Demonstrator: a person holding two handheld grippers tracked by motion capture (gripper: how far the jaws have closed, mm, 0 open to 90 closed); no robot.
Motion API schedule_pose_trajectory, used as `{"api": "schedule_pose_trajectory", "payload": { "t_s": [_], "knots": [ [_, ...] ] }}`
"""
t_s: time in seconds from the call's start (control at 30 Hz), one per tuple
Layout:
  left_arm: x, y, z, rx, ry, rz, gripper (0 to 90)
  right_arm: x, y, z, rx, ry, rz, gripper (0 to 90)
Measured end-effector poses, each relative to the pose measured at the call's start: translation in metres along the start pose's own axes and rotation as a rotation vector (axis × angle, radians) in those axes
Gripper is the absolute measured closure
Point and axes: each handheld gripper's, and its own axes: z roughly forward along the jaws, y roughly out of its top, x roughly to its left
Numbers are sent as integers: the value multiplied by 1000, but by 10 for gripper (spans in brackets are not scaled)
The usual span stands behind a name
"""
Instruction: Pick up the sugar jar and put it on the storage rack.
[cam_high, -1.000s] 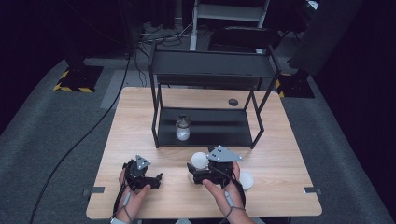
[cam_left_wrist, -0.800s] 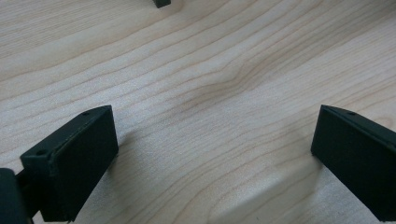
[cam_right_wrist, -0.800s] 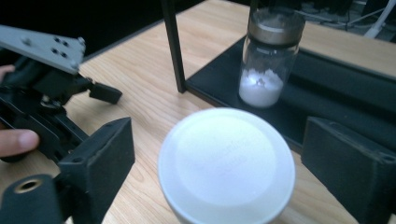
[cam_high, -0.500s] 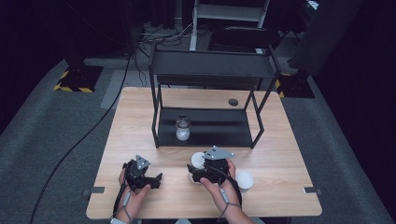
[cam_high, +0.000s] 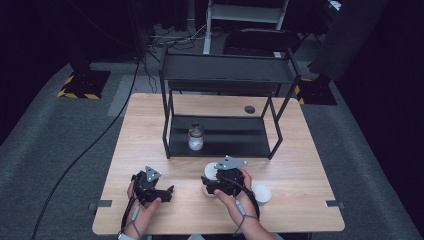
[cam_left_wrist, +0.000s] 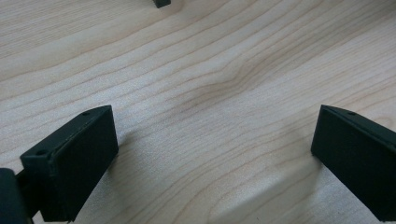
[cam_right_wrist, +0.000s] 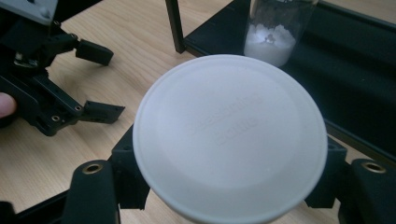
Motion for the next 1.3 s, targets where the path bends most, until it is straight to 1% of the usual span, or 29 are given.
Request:
{"api": "schedule_pose_trajectory", "payload": {
  "t_s": [0.2,0.4,0.57,0.73,0.9,1.03,1.2,1.3],
  "knots": [
    [0,0,0,0,0,0,0,-3,8,-11,-15,16,-9,332],
    [0,0,0,0,0,0,0,-3,18,-23,-25,7,-35,332],
    [0,0,0,0,0,0,0,-10,27,-31,-33,14,-30,332],
    [0,0,0,0,0,0,0,-13,35,-39,-37,-6,-53,332],
    [0,0,0,0,0,0,0,-20,43,-46,-44,-9,-42,332],
    [0,0,0,0,0,0,0,-23,48,-50,-48,-18,-48,332],
    [0,0,0,0,0,-1,0,-31,56,-52,-45,-10,-27,332],
    [0,0,0,0,0,-1,0,-36,61,-52,-41,-13,-22,332]
  ]
}}
